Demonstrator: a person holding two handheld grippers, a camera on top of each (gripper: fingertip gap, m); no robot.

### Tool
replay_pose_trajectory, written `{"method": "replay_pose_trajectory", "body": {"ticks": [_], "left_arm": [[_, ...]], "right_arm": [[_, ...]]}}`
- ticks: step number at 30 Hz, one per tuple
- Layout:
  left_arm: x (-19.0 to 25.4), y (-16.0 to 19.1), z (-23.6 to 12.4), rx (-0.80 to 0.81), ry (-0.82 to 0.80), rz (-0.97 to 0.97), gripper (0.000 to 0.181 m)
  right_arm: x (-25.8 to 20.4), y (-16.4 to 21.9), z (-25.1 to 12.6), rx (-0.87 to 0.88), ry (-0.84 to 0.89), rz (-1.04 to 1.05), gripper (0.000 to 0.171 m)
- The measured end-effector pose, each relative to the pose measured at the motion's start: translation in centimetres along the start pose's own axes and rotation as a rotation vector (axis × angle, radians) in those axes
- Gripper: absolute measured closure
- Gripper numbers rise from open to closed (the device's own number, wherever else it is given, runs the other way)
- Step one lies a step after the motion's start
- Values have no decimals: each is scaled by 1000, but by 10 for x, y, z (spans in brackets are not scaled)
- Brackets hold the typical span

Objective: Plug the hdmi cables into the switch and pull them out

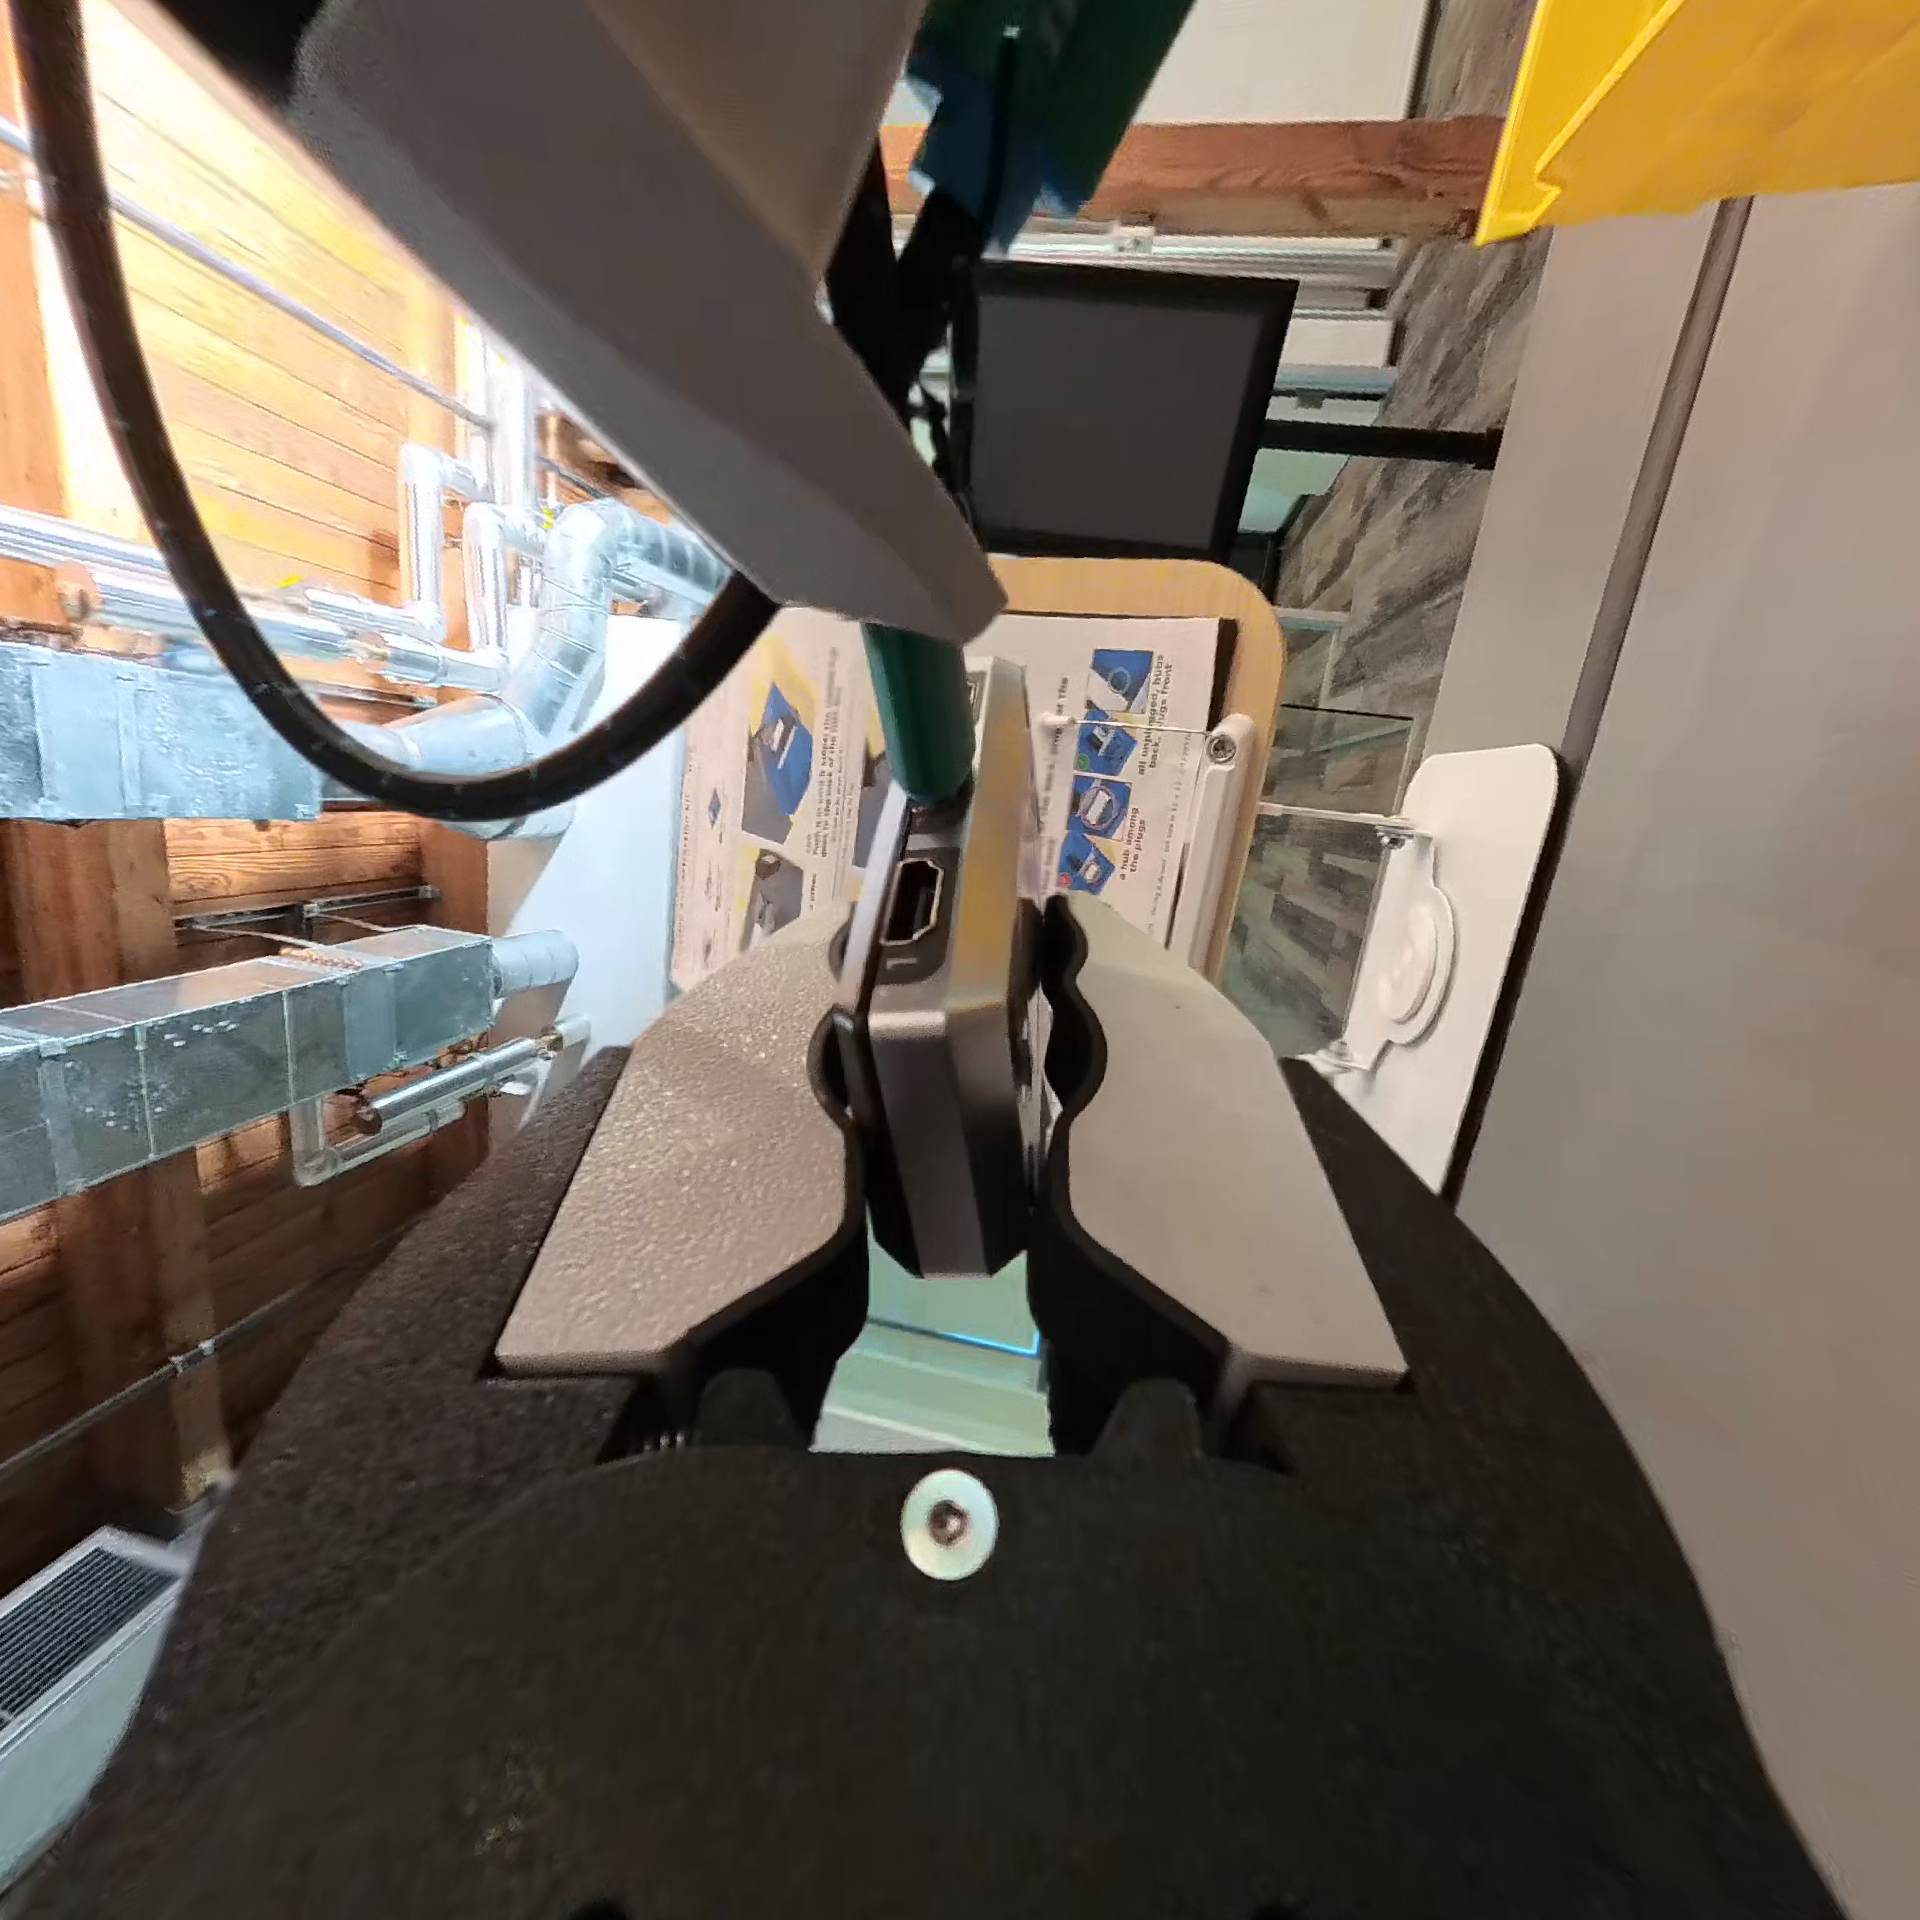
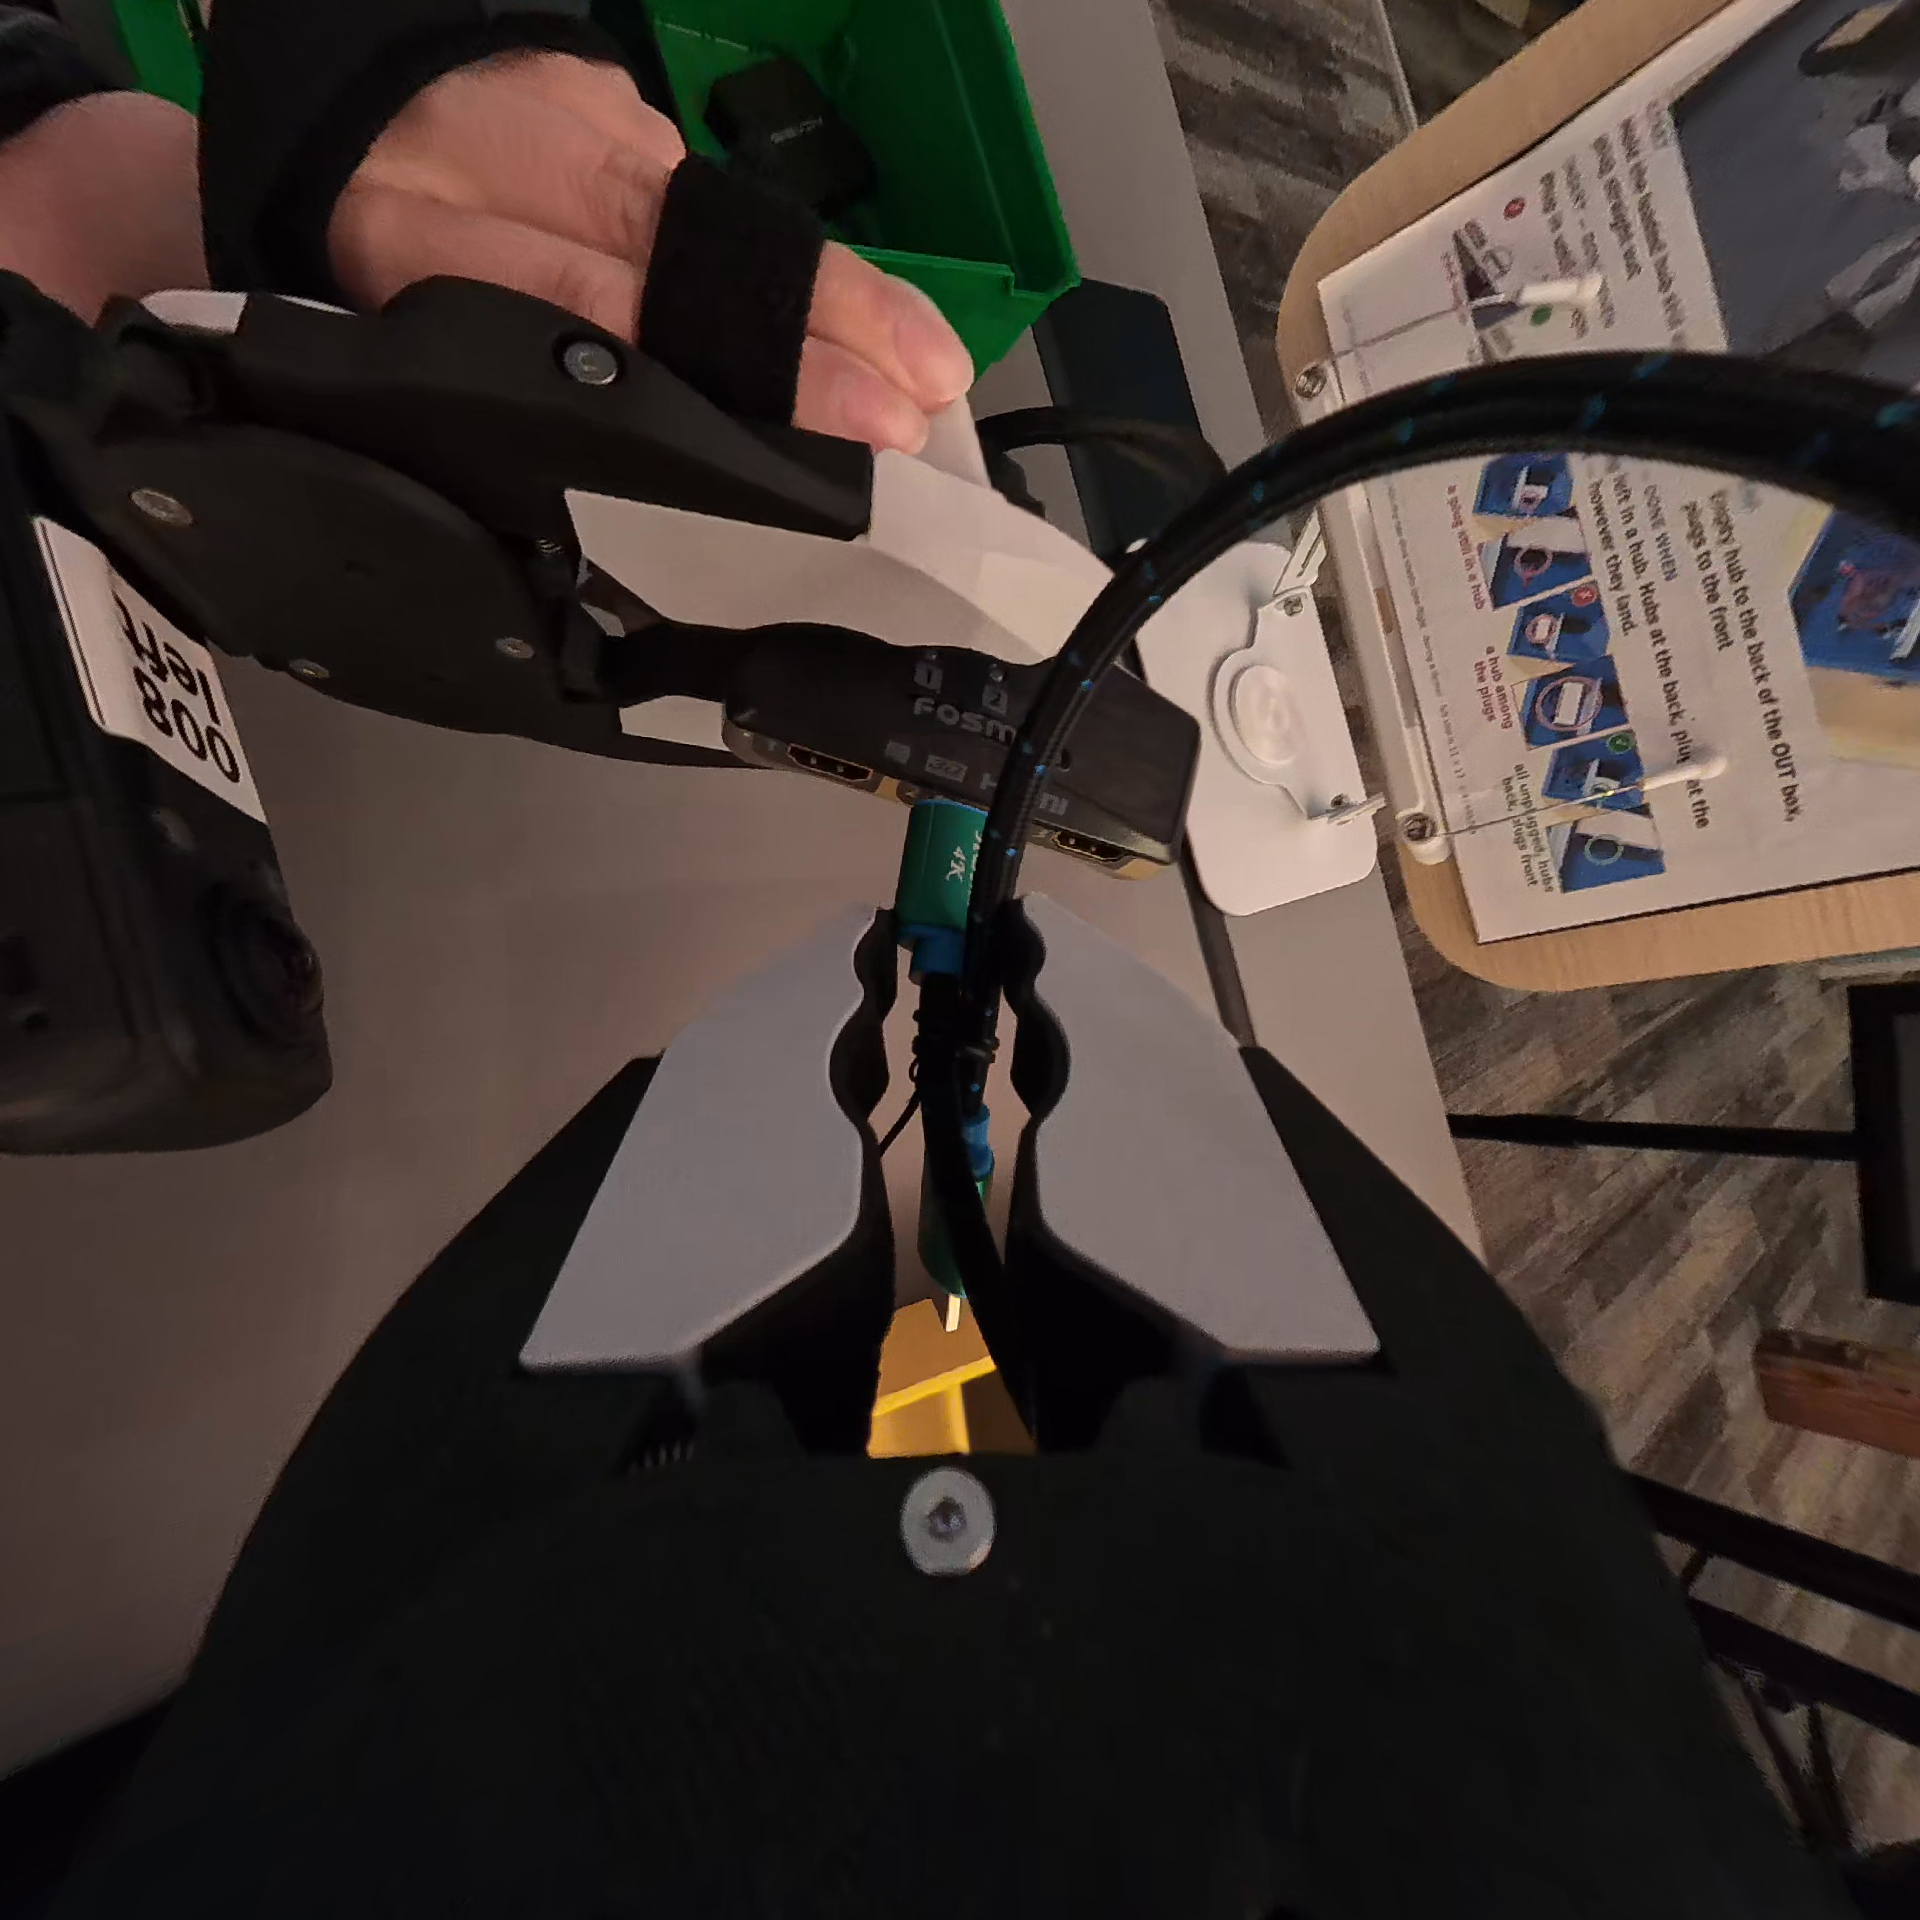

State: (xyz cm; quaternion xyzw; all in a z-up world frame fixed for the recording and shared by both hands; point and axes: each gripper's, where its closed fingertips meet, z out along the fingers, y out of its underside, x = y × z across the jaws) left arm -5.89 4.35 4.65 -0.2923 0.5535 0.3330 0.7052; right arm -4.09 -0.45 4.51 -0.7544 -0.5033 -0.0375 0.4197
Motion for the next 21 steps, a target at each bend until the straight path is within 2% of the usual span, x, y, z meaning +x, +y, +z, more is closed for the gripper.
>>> {"method": "replay_pose_trajectory", "body": {"ticks": [9,18,21], "left_arm": [[-16,-9,-10,33,-66,-10,153],[-6,-8,-6,32,13,-23,153],[0,-2,0,-22,54,-31,153]], "right_arm": [[0,-8,-7,21,31,4,150],[5,-4,3,25,20,46,150],[8,0,7,10,25,57,150]]}}
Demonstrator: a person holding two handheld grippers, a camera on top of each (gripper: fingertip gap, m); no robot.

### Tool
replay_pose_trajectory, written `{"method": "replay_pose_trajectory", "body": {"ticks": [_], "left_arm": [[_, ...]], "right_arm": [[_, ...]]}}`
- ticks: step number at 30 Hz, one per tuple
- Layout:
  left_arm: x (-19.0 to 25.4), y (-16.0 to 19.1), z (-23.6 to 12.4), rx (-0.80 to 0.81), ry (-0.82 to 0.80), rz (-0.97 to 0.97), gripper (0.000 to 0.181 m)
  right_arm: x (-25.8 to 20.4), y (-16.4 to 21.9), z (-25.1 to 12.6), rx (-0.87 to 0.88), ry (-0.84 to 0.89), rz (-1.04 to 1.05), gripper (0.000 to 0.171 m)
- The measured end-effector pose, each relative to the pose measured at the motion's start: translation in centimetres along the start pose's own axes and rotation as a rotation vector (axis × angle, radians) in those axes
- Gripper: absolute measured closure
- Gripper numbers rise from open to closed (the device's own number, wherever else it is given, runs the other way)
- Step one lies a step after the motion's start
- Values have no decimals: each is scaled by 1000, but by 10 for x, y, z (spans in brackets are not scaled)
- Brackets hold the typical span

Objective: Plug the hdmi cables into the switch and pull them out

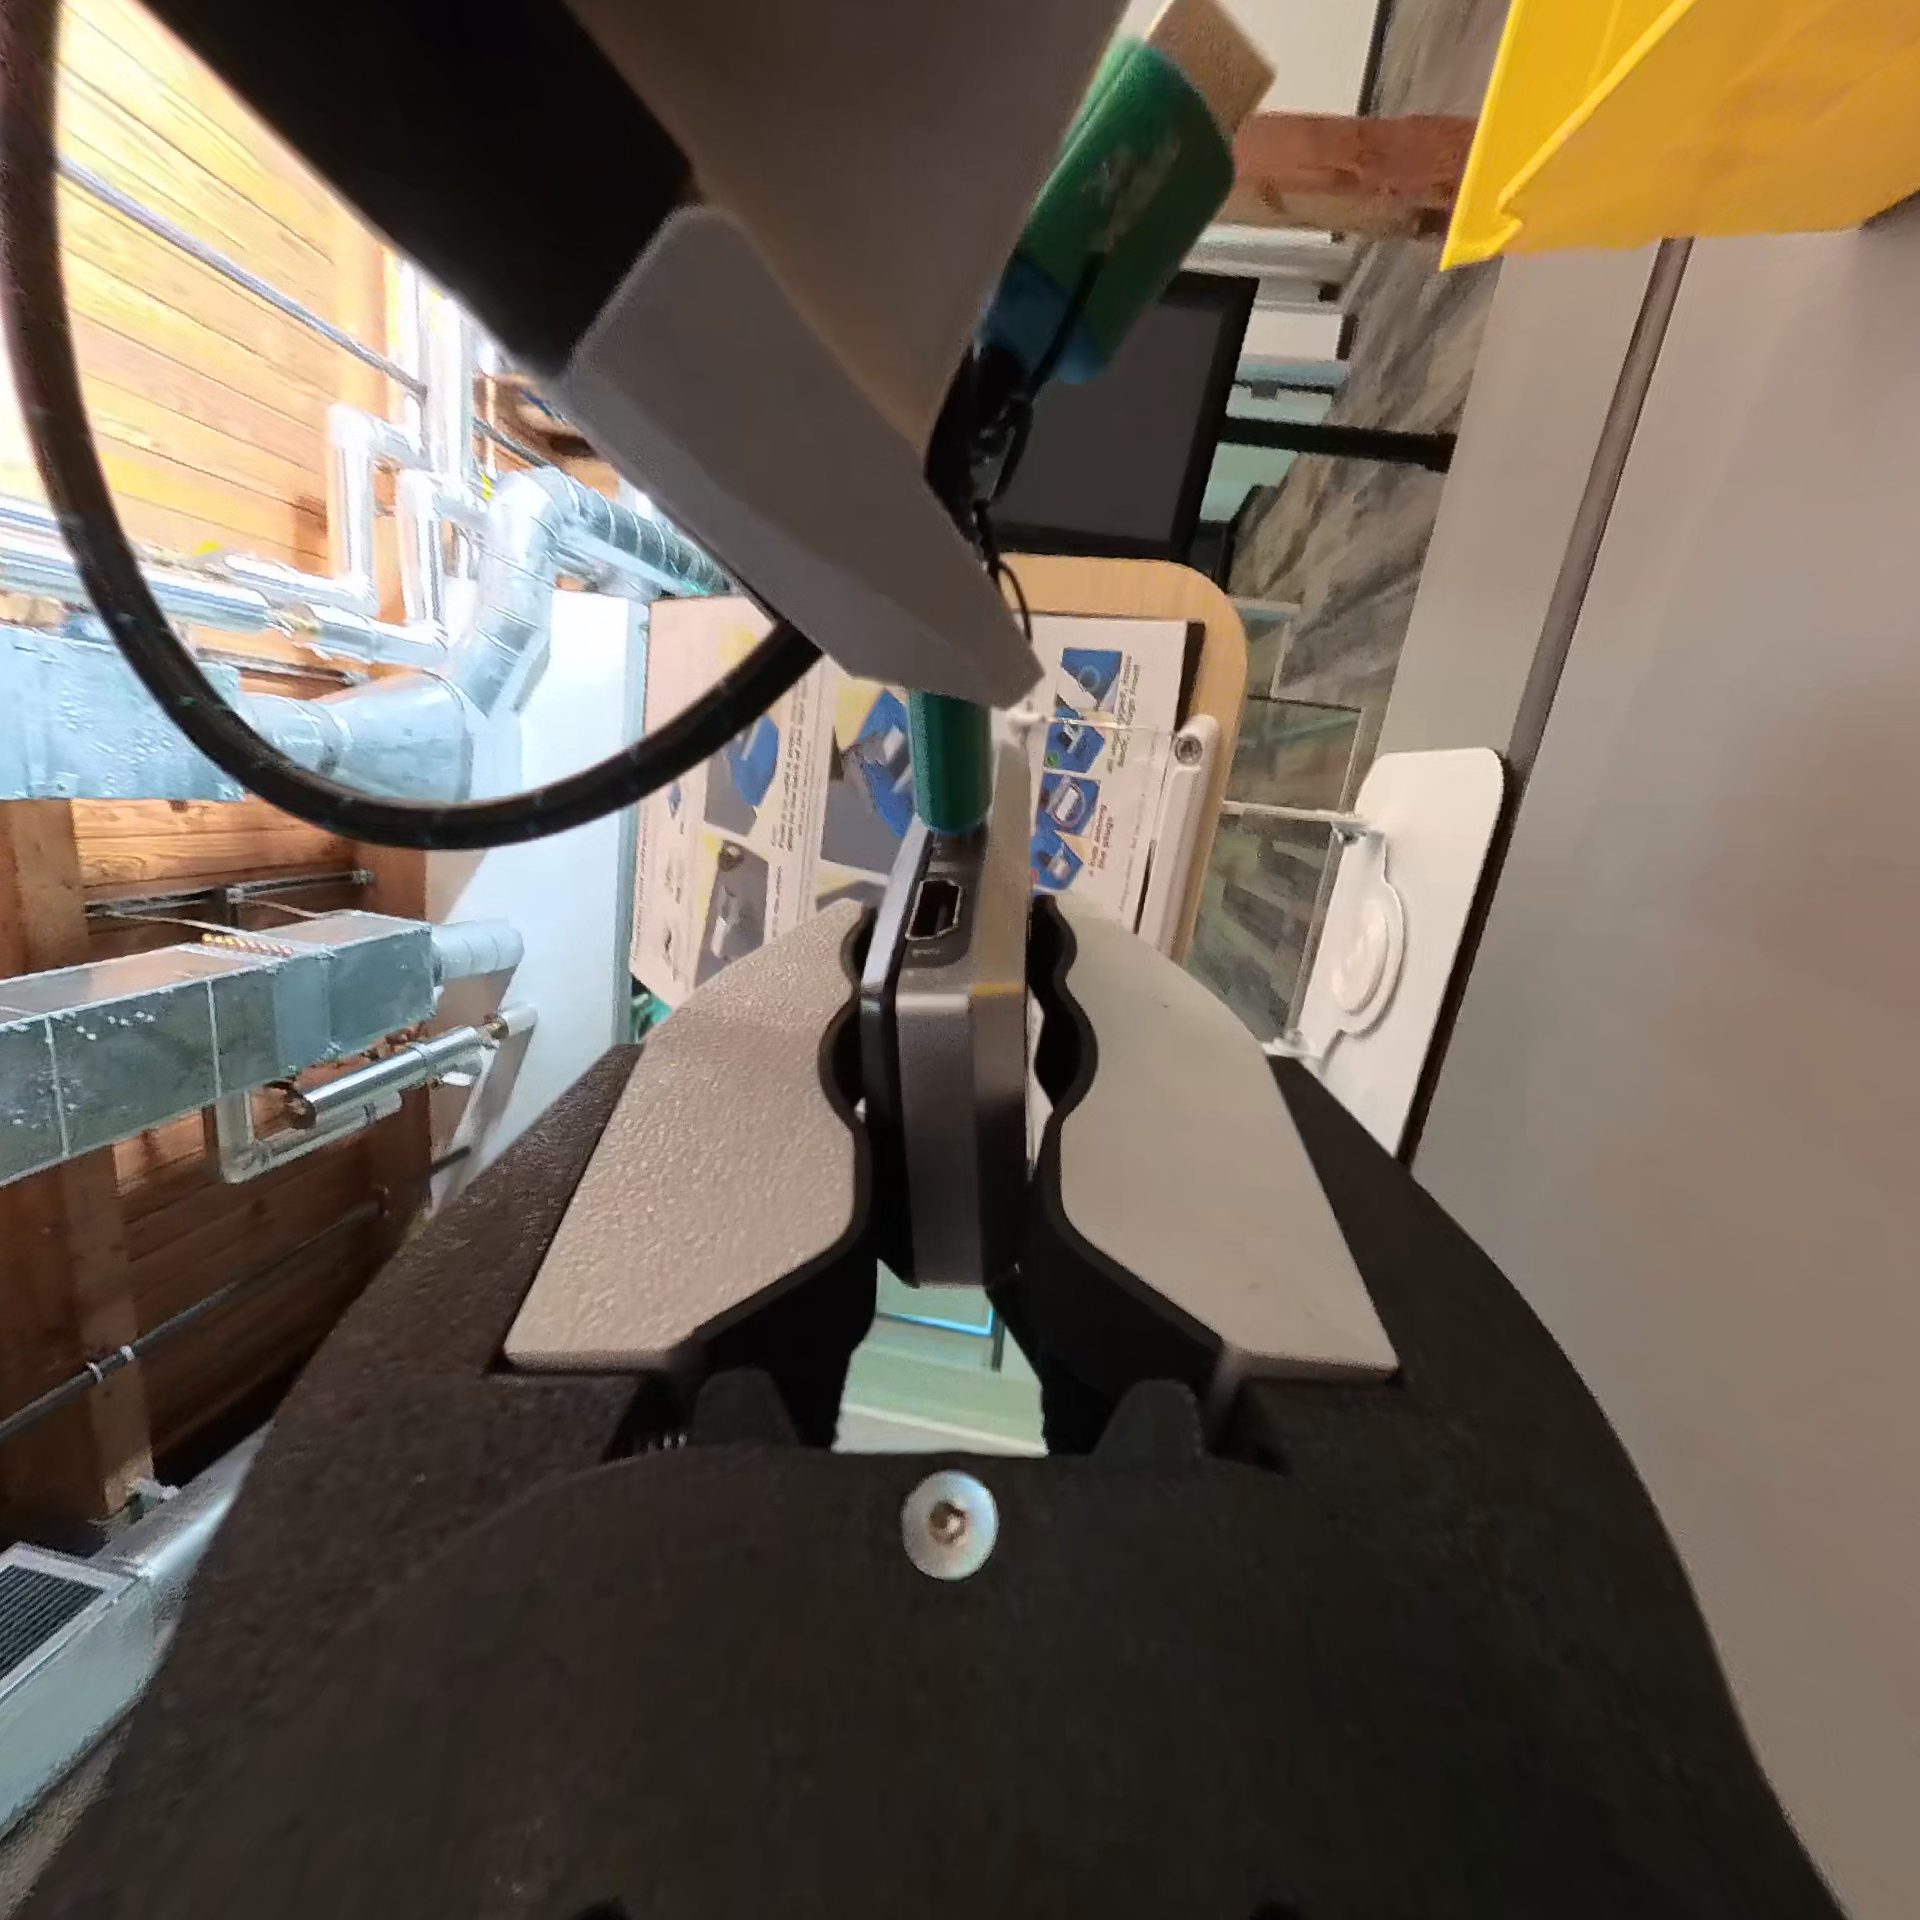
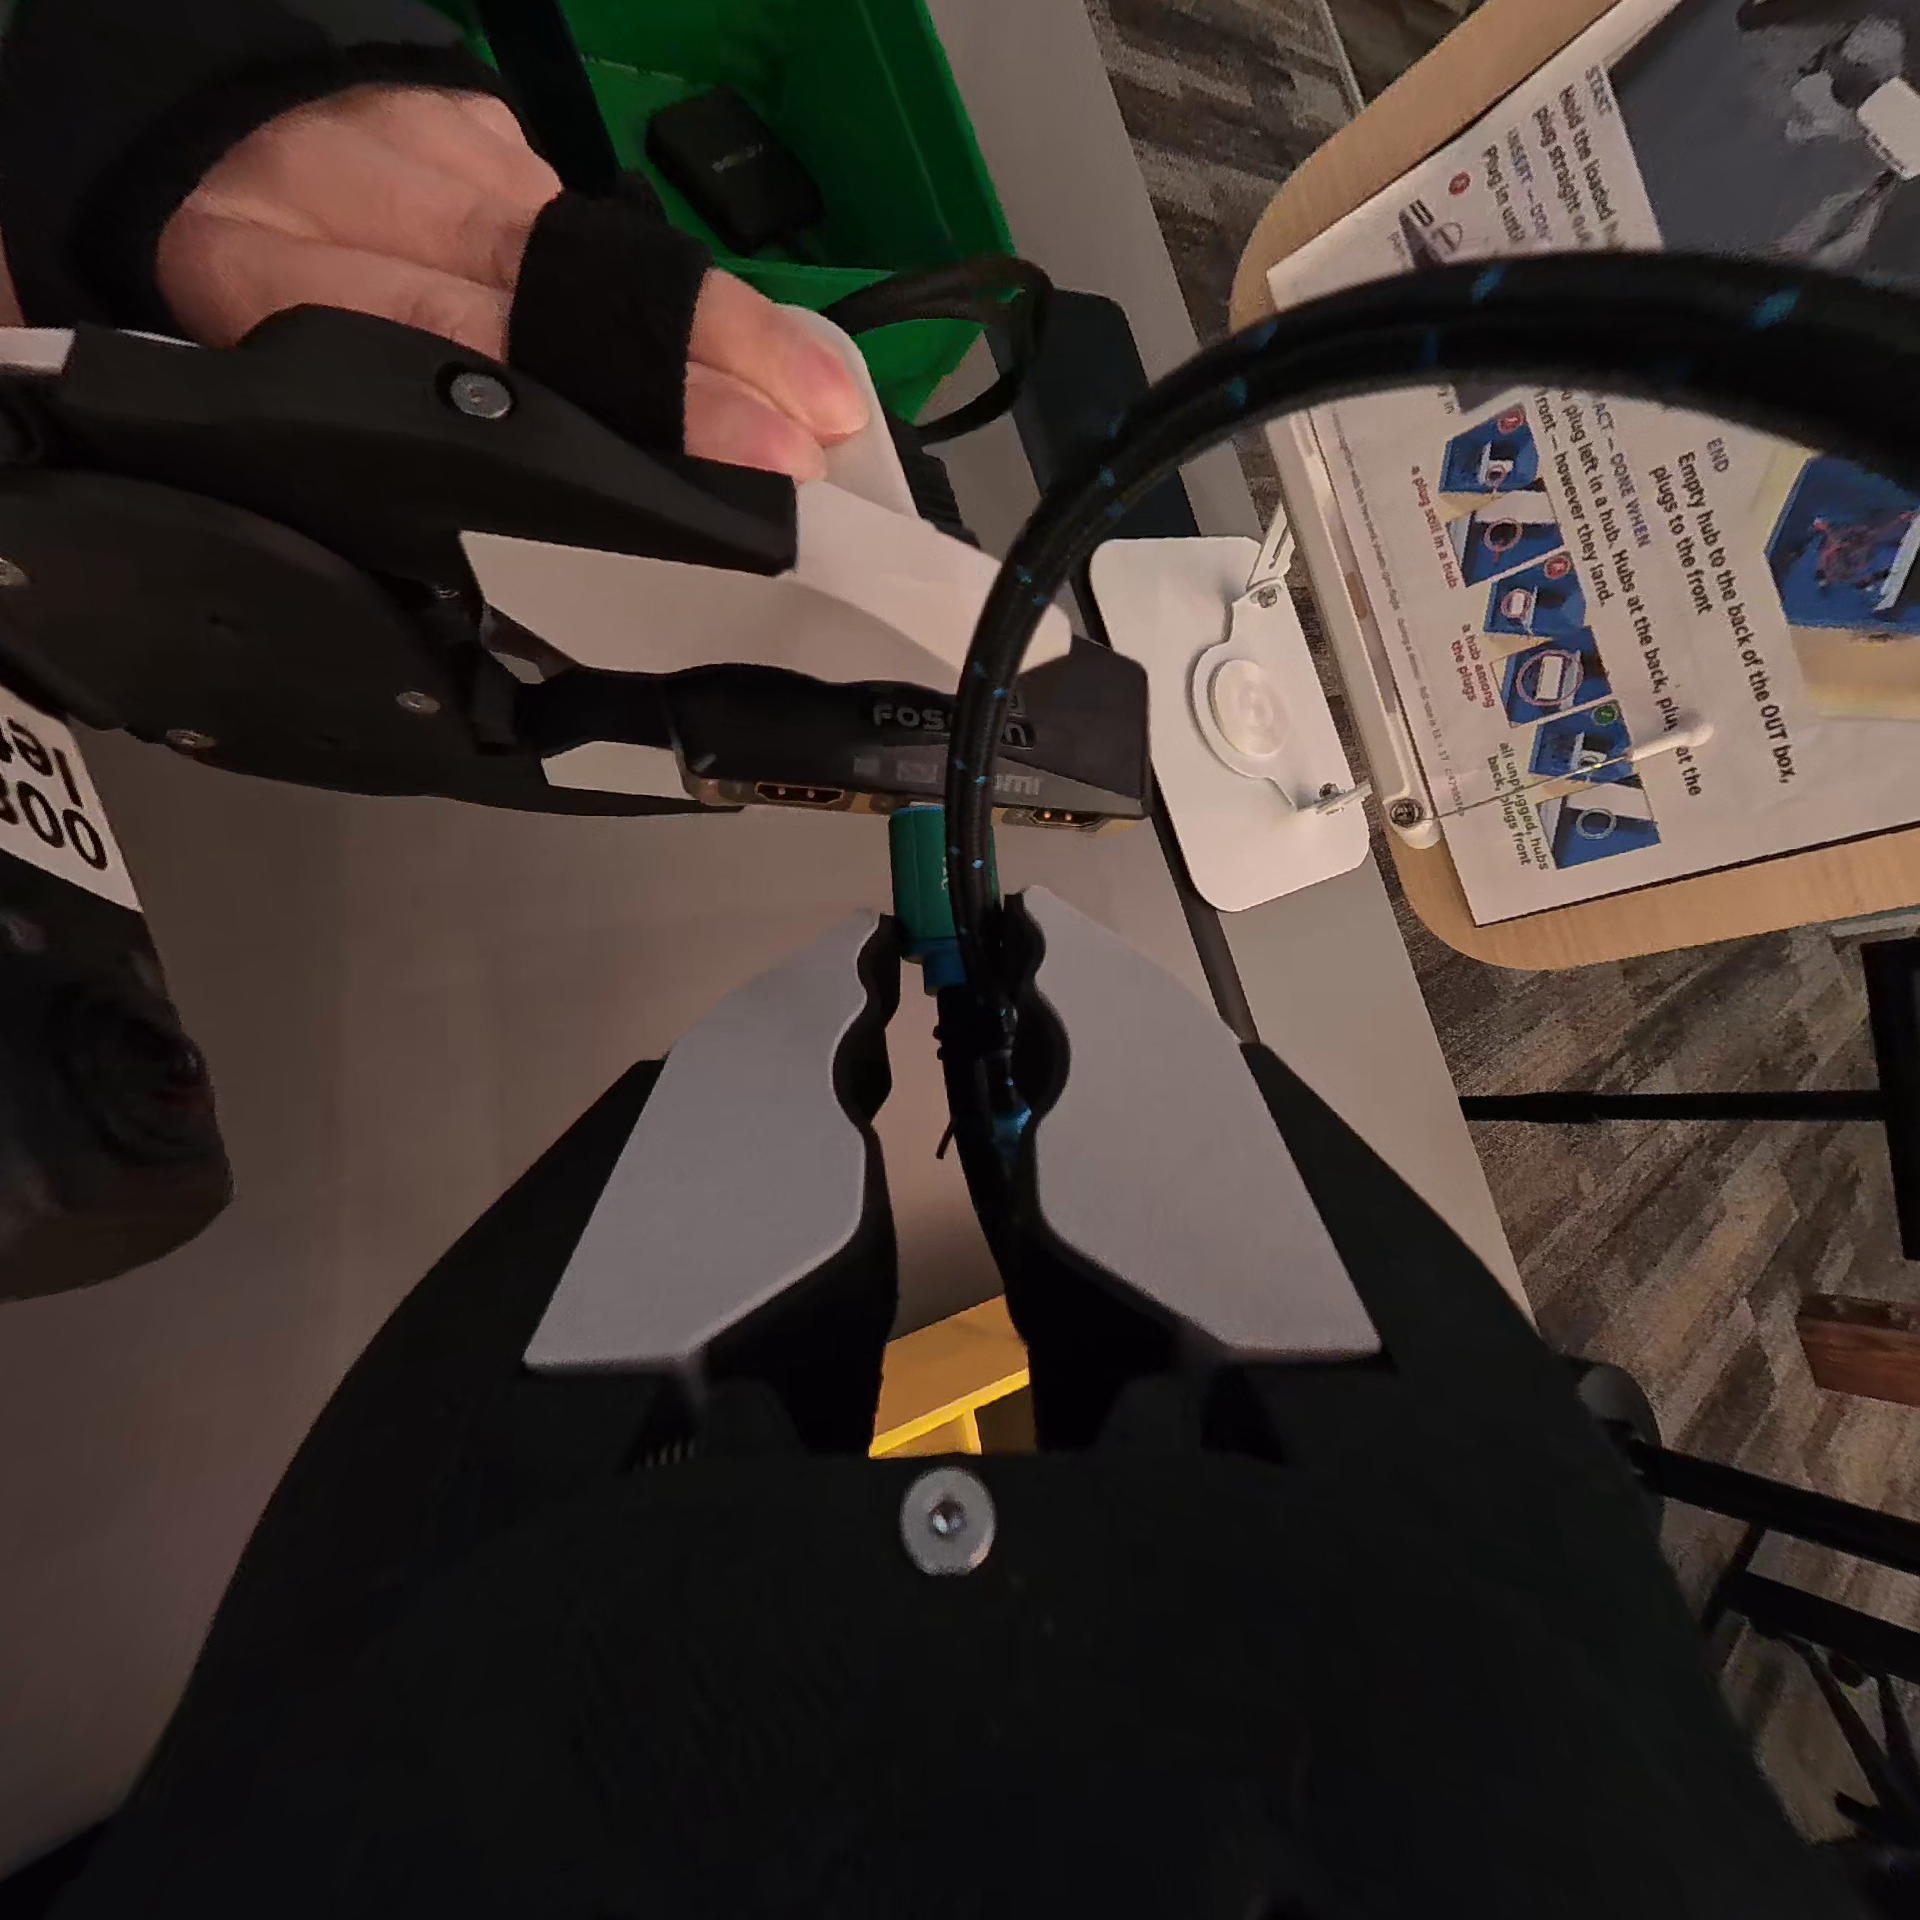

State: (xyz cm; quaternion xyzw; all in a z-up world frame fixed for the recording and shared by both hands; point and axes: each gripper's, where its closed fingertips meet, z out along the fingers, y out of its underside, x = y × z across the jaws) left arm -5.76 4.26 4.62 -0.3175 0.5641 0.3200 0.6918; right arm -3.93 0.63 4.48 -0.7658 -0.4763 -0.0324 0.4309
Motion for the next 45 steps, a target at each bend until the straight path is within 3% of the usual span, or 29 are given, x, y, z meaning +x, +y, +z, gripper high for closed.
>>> {"method": "replay_pose_trajectory", "body": {"ticks": [5,13,32,37,45], "left_arm": [[4,4,3,-15,6,-19,152],[13,-16,-7,126,56,-77,155],[23,-10,-2,100,164,-150,154],[29,-12,-1,104,176,-141,154],[14,-8,-2,102,146,-205,154]], "right_arm": [[-1,2,1,-35,24,-2,150],[-7,7,2,-54,-39,14,152],[-6,10,8,-23,-94,82,151],[-5,15,10,-56,-45,3,149],[4,-4,-3,59,37,-41,140]]}}
